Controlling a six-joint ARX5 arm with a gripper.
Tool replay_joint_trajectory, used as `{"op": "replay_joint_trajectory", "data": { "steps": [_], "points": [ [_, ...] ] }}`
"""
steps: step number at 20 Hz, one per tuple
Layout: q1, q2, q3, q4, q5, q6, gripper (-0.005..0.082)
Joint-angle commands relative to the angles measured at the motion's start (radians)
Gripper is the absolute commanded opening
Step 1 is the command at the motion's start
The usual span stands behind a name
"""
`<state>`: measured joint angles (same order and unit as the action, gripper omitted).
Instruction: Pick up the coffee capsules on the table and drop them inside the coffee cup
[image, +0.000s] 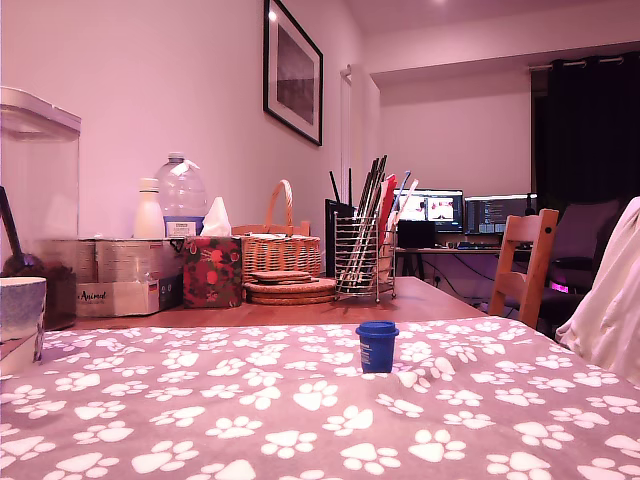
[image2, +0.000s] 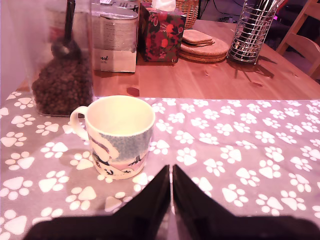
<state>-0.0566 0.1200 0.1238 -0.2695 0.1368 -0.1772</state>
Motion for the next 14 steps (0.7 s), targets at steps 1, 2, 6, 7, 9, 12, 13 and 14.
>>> {"op": "replay_joint_trajectory", "data": {
  "steps": [1, 2, 6, 7, 9, 12, 13, 14],
  "points": [
    [0.002, -0.082, -0.023, 0.068, -0.021, 0.016, -0.0021],
    [0.002, -0.082, -0.023, 0.068, -0.021, 0.016, -0.0021],
    [0.002, -0.082, -0.023, 0.069, -0.021, 0.016, -0.0021],
    [0.002, -0.082, -0.023, 0.069, -0.018, 0.005, -0.0021],
    [0.002, -0.082, -0.023, 0.072, 0.022, -0.018, -0.0021],
    [0.001, -0.082, -0.023, 0.106, 0.098, -0.031, -0.0021],
    [0.001, -0.082, -0.023, 0.121, 0.121, -0.044, -0.0021],
    [0.000, -0.082, -0.023, 0.133, 0.159, -0.064, -0.0021]
  ]
}}
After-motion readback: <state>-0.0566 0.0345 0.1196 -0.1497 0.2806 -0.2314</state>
